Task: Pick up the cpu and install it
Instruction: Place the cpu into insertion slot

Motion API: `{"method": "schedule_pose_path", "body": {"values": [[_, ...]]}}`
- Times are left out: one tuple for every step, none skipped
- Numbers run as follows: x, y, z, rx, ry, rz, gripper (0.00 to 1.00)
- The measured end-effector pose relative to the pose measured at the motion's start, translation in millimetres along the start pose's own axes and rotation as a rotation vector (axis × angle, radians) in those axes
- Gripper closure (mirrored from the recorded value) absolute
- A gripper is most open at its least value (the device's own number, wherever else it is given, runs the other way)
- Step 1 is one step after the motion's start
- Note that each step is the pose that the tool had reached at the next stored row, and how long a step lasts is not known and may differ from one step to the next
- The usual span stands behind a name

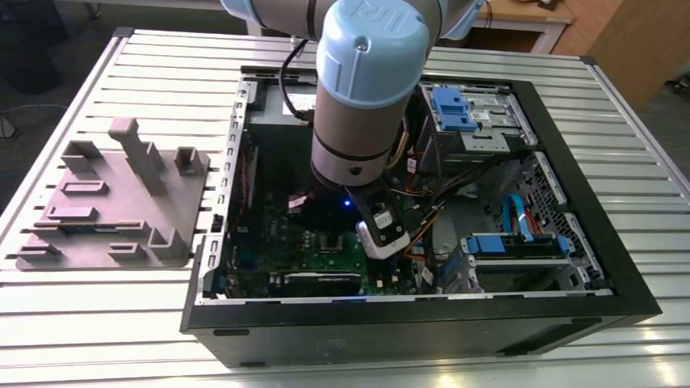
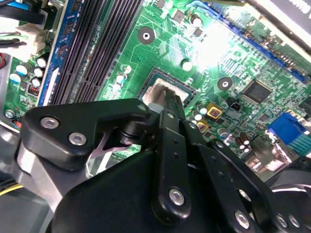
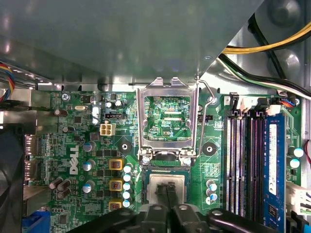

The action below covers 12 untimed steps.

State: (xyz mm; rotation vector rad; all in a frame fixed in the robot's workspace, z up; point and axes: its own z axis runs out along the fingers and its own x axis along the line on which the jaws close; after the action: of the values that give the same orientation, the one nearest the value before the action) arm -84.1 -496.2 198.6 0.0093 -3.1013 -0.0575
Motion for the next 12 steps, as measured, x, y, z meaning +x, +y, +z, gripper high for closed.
{"method": "schedule_pose_path", "body": {"values": [[0.0, 0.0, 0.0, 0.0, 0.0, 0.0, 0.86], [0.0, 0.0, 0.0, -0.0001, 0.0, 0.0, 0.9], [0.0, 0.0, -0.1, 0.0, 0.0, 0.0, 0.9], [0.0, 0.0, -0.1, 0.0, -0.0001, 0.0, 0.9], [0.0, 0.0, -0.1, -0.0001, -0.0001, 0.0, 0.9], [-0.4, 0.0, -0.1, 0.0, 0.0, 0.0, 0.9], [-0.8, -0.1, -0.1, 0.0001, 0.0, 0.0, 0.9], [-0.8, 0.0, 0.4, 0.0, 0.0, 0.0, 0.9], [-0.9, 0.0, 1.1, 0.0, 0.0, 0.0, 0.9], [-0.9, -0.1, 2.0, -0.0001, 0.0, 0.0, 0.9], [-0.9, -0.1, 2.8, 0.0, 0.0, 0.0, 0.9], [-1.0, -0.2, 3.3, 0.0001, 0.0, 0.0, 0.9]]}}
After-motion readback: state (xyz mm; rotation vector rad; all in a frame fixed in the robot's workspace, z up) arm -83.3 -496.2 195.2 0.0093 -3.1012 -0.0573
